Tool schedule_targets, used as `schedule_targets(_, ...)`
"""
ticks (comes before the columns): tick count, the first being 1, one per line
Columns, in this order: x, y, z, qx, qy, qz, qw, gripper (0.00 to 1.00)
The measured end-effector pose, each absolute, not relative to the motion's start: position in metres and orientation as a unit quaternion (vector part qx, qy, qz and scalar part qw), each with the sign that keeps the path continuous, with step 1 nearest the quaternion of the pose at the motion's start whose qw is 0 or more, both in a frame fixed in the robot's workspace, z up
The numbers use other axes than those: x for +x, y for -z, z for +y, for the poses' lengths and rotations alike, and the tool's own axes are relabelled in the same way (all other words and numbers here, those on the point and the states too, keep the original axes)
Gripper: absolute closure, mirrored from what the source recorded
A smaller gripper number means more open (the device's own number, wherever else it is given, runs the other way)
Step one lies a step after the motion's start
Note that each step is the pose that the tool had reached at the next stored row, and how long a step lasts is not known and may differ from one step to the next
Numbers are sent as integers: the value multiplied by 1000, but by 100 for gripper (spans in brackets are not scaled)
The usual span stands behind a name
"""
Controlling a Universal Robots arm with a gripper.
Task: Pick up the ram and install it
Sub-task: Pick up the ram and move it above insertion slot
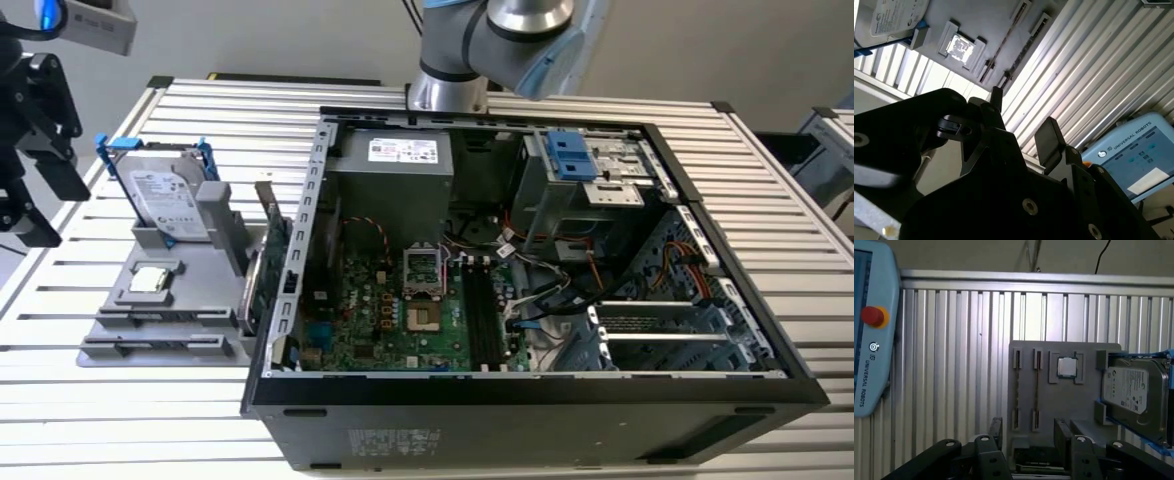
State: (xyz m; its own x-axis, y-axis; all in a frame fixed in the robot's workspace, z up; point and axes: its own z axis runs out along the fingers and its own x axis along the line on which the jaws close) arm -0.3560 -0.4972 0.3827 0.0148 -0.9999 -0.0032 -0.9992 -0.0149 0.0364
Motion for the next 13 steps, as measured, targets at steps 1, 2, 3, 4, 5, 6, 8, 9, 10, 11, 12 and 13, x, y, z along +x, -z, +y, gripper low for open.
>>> schedule_targets(1, -356, -382, -497, 712, 14, -702, 12, 0)
schedule_targets(2, -356, -382, -497, 712, 14, -702, 12, 0)
schedule_targets(3, -356, -381, -496, 712, 14, -702, 12, 0)
schedule_targets(4, -356, -380, -496, 713, 14, -701, 12, 0)
schedule_targets(5, -356, -380, -496, 713, 14, -700, 12, 0)
schedule_targets(6, -356, -379, -495, 714, 14, -700, 12, 0)
schedule_targets(8, -356, -378, -495, 717, 13, -697, 12, 0)
schedule_targets(9, -356, -378, -495, 718, 13, -696, 12, 0)
schedule_targets(10, -356, -377, -495, 719, 13, -695, 12, 0)
schedule_targets(11, -356, -377, -495, 720, 13, -694, 12, 0)
schedule_targets(12, -356, -377, -495, 720, 13, -693, 12, 0)
schedule_targets(13, -356, -377, -495, 720, 13, -693, 12, 0)
